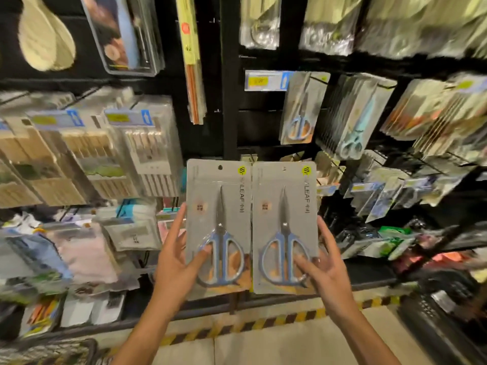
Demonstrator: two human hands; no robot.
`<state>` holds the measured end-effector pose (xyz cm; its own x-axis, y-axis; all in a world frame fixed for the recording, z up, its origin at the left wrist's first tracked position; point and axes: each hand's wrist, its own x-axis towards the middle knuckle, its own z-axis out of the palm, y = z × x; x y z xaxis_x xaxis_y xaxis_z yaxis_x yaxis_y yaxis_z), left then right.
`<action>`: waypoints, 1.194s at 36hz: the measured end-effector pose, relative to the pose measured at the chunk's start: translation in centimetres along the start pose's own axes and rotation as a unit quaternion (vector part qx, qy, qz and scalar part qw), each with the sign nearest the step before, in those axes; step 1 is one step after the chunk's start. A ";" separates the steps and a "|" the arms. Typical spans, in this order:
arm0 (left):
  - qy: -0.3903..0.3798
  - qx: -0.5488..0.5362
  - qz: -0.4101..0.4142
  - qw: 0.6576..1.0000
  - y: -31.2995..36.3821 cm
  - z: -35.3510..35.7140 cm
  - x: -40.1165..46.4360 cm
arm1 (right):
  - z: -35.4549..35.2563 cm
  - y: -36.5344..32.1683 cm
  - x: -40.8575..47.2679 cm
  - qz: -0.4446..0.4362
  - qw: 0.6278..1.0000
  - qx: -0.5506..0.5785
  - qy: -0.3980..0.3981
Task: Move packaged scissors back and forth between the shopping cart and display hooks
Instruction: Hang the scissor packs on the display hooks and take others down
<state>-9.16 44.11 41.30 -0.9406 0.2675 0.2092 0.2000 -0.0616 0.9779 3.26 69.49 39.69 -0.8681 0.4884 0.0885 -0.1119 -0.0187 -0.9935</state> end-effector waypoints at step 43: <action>0.132 0.074 0.144 0.978 7.4 22.7 10.6 | -16.2 -5.0 26.2 -0.089 0.993 0.049 -0.067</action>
<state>-11.44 68.35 50.84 -0.8738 0.0017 0.4863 0.4858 0.0481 0.8728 -11.12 96.56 45.79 -0.8863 0.3706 0.2776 -0.3101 -0.0301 -0.9502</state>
